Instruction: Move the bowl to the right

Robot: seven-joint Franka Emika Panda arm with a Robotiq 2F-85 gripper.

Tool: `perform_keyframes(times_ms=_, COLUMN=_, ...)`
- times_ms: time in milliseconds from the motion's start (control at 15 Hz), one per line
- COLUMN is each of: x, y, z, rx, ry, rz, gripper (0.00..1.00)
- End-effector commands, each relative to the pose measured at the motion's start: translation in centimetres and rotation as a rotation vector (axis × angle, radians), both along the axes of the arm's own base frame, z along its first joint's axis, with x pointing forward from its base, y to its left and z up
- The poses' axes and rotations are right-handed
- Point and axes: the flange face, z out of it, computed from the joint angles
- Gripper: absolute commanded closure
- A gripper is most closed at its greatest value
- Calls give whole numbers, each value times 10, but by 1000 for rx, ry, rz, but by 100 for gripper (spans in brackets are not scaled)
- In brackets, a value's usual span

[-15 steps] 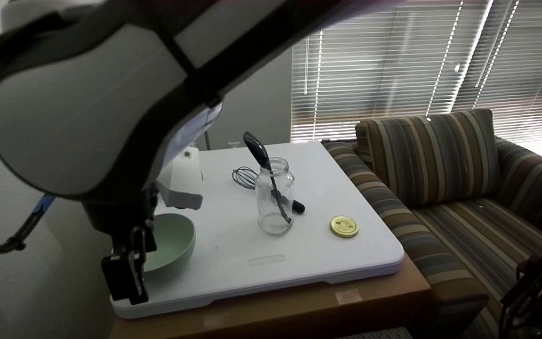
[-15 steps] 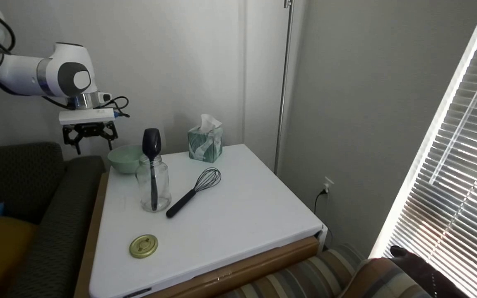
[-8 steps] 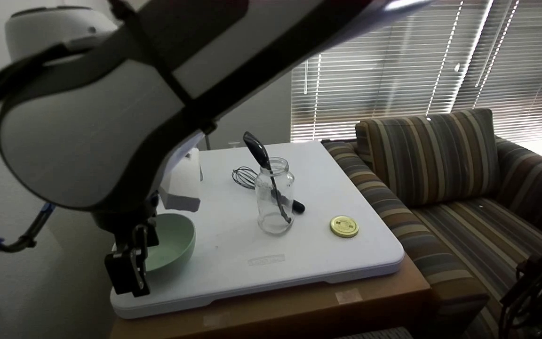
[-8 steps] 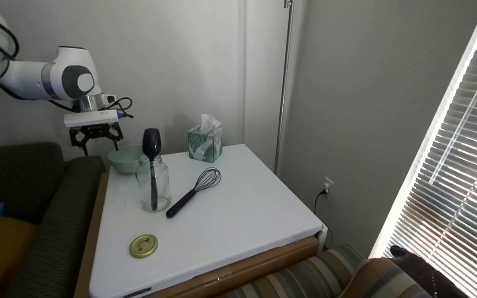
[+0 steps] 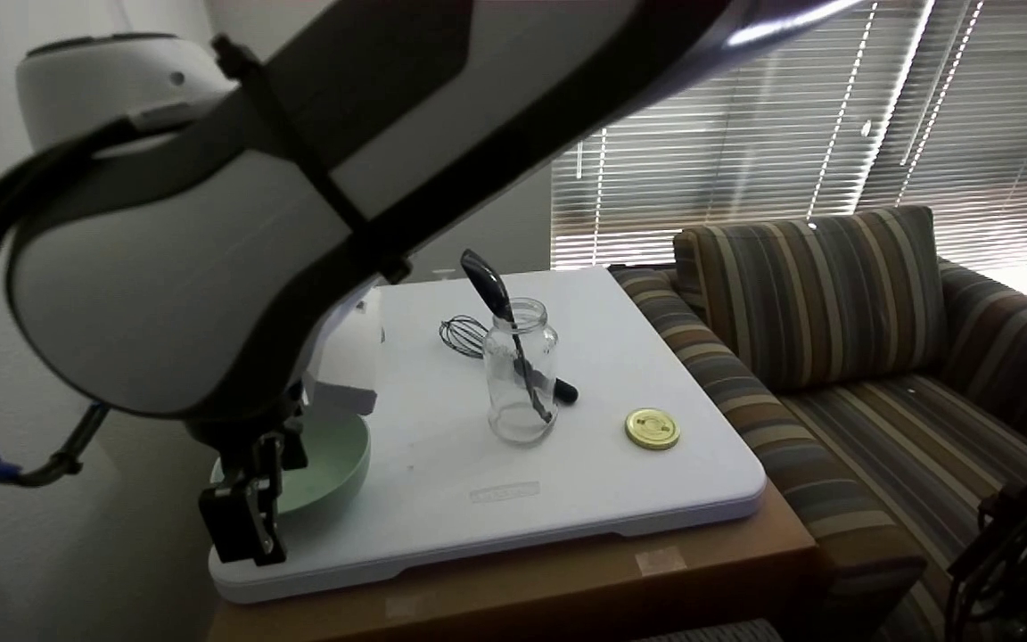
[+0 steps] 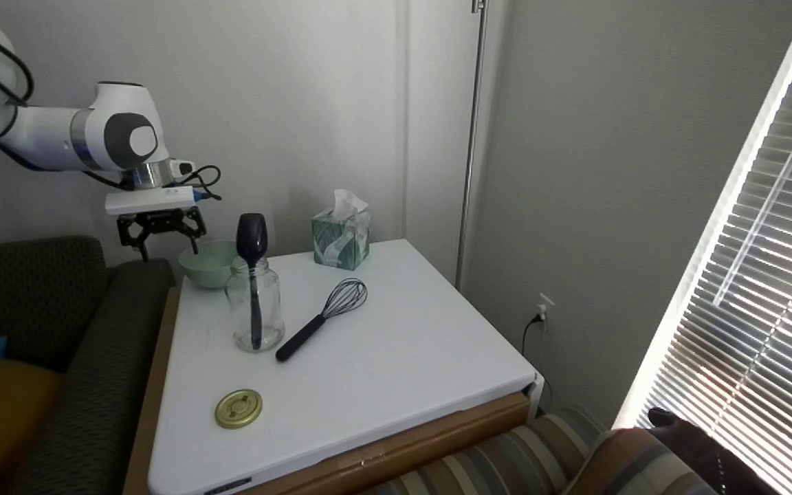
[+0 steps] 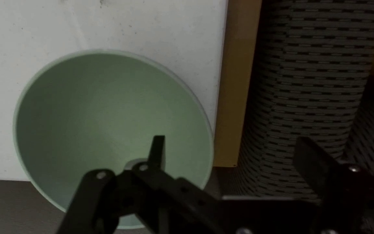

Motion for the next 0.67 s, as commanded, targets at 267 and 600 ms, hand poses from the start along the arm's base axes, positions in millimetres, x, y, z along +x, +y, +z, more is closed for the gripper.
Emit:
perform_keyframes(times_ms=267, x=2, y=0, z=-2, rx=-30, ry=3, rz=-54, gripper=0)
perform_keyframes(times_ms=600, x=-2, y=1, z=-2, rx=-6, ry=13, rz=-81, gripper=0)
